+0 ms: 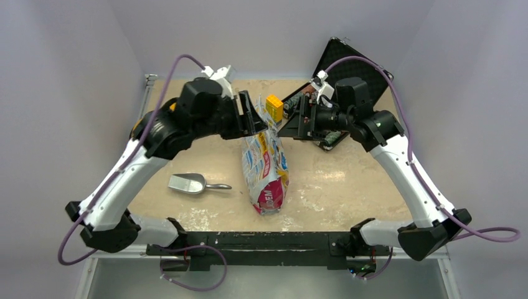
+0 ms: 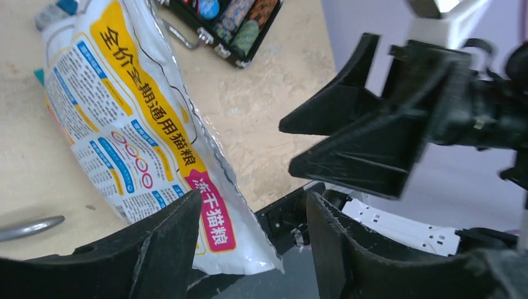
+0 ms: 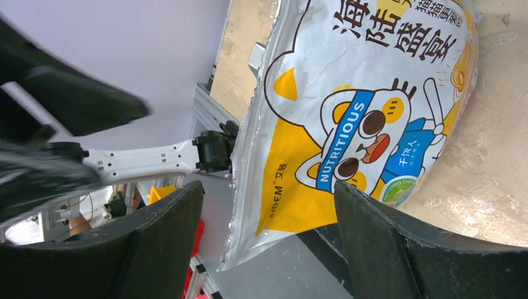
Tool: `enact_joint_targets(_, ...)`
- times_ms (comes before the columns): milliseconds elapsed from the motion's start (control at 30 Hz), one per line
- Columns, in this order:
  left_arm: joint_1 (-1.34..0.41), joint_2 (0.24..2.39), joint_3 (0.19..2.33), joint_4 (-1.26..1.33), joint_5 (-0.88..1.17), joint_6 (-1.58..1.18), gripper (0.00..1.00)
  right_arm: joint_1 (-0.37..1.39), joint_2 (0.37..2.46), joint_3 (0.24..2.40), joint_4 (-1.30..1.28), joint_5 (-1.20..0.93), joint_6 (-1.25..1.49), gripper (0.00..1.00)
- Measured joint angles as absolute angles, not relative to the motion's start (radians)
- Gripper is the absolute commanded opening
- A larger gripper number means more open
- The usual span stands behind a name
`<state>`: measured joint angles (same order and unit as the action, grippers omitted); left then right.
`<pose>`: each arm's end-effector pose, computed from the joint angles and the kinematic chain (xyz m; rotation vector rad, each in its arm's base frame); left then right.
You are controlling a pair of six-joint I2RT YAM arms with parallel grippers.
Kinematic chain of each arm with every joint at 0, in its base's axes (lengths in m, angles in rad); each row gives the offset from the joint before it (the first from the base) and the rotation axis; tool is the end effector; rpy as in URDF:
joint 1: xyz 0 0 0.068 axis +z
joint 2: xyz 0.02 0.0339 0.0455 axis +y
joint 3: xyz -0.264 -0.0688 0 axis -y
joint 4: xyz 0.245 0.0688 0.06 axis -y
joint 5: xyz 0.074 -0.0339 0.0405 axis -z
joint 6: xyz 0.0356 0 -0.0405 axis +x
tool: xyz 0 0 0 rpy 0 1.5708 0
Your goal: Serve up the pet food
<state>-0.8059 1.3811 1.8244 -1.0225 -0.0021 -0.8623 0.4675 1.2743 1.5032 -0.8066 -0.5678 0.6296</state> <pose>0.1784 -0.1857 0.4721 -0.0665 2.3106 -0.9244 0.2190 0.1320 0.4232 -0.1750 2.3059 1.2140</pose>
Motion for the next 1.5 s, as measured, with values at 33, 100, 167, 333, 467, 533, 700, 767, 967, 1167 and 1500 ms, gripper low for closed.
enact_joint_targets(33, -0.805, 1.347, 1.823, -1.018, -0.01, -0.844, 0.69, 0.472, 1.274, 1.503, -0.807, -0.561, 0.635, 0.79)
enact_joint_targets(100, -0.804, 1.291, 1.823, -1.017, -0.027, -0.82, 0.68, 0.483, 1.276, 1.503, -0.811, -0.541, 0.646, 0.78)
enact_joint_targets(167, -0.803, 1.254, 1.823, -1.025, -0.047, -0.803, 0.65, 0.5, 1.279, 1.507, -0.82, -0.517, 0.655, 0.77)
enact_joint_targets(333, -0.794, 1.233, 1.823, -1.087, -0.105, -0.785, 0.57, 0.571, 1.328, 1.6, -0.874, -0.417, 0.657, 0.62)
enact_joint_targets(467, -0.782, 1.255, 1.823, -1.127, -0.116, -0.792, 0.67, 0.616, 1.403, 1.716, -0.928, -0.334, 0.669, 0.52)
enact_joint_targets(533, -0.778, 1.271, 1.823, -1.133, -0.113, -0.794, 0.72, 0.635, 1.43, 1.745, -0.939, -0.297, 0.671, 0.45)
enact_joint_targets(700, -0.759, 1.338, 1.842, -1.134, -0.07, -0.823, 0.73, 0.667, 1.476, 1.75, -0.963, -0.274, 0.675, 0.38)
enact_joint_targets(767, -0.753, 1.37, 1.85, -1.132, -0.055, -0.837, 0.72, 0.676, 1.493, 1.75, -0.968, -0.275, 0.675, 0.36)
enact_joint_targets(967, -0.739, 1.4, 1.849, -1.131, -0.022, -0.867, 0.62, 0.693, 1.511, 1.75, -0.964, -0.278, 0.682, 0.05)
enact_joint_targets(1167, -0.733, 1.393, 1.803, -1.085, 0.027, -0.899, 0.55, 0.693, 1.501, 1.71, -0.935, -0.296, 0.685, 0.0)
enact_joint_targets(1500, -0.733, 1.391, 1.751, -1.04, 0.057, -0.938, 0.63, 0.677, 1.406, 1.601, -0.864, -0.357, 0.661, 0.38)
